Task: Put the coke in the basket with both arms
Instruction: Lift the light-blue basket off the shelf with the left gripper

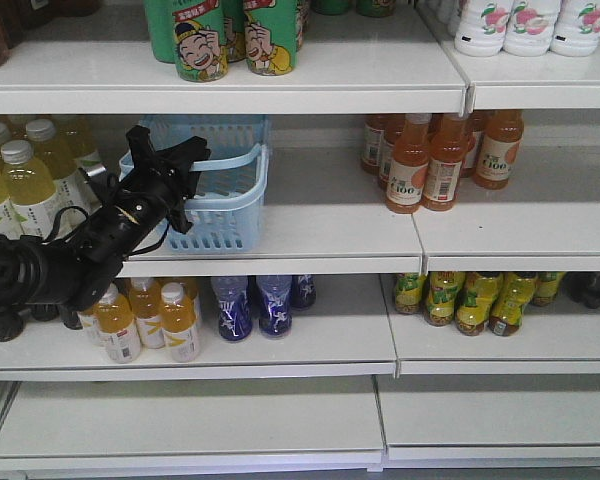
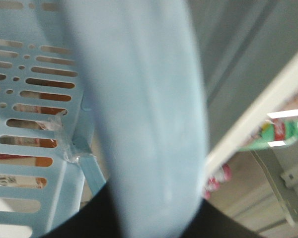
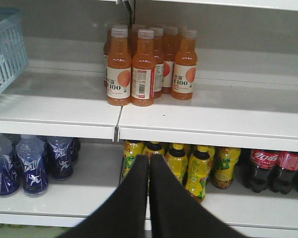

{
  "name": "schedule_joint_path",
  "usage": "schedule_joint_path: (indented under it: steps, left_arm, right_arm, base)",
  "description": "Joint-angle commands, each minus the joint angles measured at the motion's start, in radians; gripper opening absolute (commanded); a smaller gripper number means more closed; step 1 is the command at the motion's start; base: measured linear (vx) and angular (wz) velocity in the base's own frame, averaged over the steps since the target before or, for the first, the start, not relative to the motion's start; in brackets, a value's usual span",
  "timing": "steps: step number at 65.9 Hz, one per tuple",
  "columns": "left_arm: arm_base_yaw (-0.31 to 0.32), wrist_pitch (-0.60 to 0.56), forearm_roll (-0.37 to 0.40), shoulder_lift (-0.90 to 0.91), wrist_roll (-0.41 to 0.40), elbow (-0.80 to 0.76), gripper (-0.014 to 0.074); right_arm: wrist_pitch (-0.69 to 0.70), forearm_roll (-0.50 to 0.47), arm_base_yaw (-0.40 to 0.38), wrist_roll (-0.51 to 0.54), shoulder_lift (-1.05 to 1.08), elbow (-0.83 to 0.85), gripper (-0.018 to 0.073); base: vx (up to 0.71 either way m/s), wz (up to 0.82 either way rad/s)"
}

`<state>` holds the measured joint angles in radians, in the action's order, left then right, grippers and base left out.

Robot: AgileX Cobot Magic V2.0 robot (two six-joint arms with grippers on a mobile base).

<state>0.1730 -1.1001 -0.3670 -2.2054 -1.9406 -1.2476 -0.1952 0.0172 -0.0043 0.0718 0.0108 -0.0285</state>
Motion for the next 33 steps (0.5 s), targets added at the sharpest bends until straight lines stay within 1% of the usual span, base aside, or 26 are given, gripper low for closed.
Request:
schedule_joint_path:
  steps: [1,13,21,24,29,33]
  left_arm:
    - [0.006,-0.275,-0.032,0.078,0.005,0.003,-0.0008]
    - [0.006,-0.275,-0.159,0.145,0.003,0.101,-0.0008]
    - [0.006,-0.275,-0.226,0.22,0.014,0.17,-0.0008]
    - [0.006,-0.275,-0.263,0.252,0.014,0.19,-0.0008]
    - [0.006,-0.275,-0.344,0.298,0.012,0.203,-0.0008]
    - [0.006,-0.275,-0.43,0.335,0.0,0.203,-0.0008]
  right_arm:
    - [0.073,0.001,-0.004,0.01,0.012,-0.007,-0.0002]
    - [0.073,0.001,-0.004,0.01,0.012,-0.007,-0.0002]
    - [0.073,0.001,-0.004,0.01,0.012,-0.007,-0.0002]
    - [0.073,0.001,-0.004,0.01,0.012,-0.007,-0.0002]
    - [0.073,0.001,-0.004,0.01,0.012,-0.007,-0.0002]
    - [0.073,0.001,-0.004,0.01,0.012,-0.007,-0.0002]
  base:
    - [0.0,0.0]
    - [0.0,0.0]
    - [0.0,0.0]
    - [0.0,0.0]
    - [0.0,0.0]
    - [0.0,0.0]
